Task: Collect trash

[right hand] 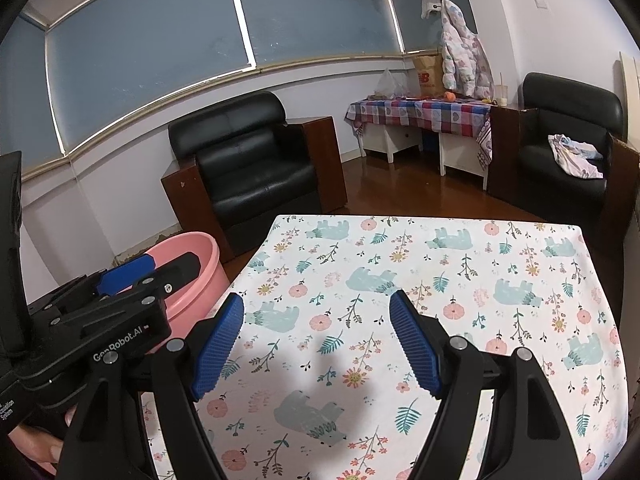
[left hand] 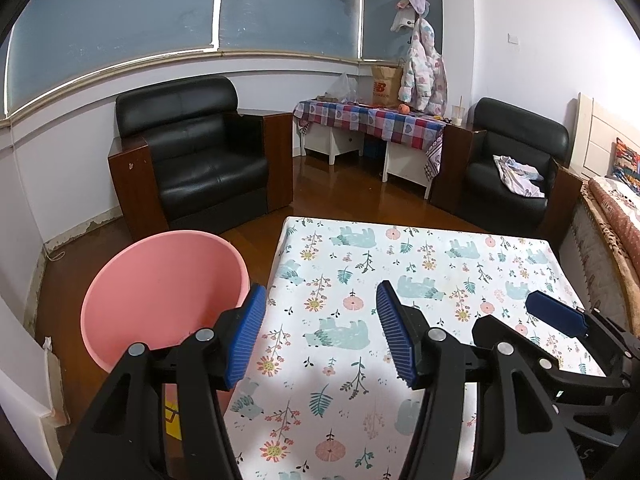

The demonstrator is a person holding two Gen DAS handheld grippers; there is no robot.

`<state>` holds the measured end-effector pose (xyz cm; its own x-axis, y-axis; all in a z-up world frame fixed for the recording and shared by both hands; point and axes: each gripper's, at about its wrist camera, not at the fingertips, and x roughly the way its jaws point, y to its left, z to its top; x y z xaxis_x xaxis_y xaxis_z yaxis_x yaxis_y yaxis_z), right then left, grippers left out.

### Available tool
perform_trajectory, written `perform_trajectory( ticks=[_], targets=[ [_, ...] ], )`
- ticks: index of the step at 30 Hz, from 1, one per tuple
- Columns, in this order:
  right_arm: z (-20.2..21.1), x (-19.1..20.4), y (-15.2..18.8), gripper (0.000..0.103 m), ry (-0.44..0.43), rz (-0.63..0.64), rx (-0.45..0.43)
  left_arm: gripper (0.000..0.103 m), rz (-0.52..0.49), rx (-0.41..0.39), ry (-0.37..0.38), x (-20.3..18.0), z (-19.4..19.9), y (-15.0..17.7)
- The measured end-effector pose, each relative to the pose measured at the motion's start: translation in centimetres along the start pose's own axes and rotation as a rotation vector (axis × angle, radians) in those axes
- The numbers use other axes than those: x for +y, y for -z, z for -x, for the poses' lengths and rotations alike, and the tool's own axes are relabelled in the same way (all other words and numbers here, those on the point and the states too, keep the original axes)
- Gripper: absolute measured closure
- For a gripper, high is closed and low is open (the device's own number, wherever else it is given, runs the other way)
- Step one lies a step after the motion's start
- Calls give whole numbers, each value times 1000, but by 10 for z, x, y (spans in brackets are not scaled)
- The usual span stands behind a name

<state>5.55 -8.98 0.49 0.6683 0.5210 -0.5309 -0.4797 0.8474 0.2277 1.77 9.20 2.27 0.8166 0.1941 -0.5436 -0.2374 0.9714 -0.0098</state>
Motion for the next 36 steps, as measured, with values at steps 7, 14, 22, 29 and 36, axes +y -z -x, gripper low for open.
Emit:
perform_trajectory(
  ticks=[7, 14, 22, 29, 36],
  targets=[
    [-2, -1, 0, 29, 1, -2, 2, 45, -1, -1, 0, 0, -1, 0],
    [-3, -2, 0, 29, -1, -5, 3, 45, -1, -1, 0, 0, 0, 0],
    [-5, -4, 3, 29, 2, -11, 6, 45, 1, 6, 1, 0, -4, 4],
    [-5, -4, 4, 29, 2, -17, 8, 45, 0, 6, 1, 0, -5, 4],
    [-5, -5, 3, 29, 3, -20, 8, 45, -14, -14, -16, -1, -5, 5]
  ],
)
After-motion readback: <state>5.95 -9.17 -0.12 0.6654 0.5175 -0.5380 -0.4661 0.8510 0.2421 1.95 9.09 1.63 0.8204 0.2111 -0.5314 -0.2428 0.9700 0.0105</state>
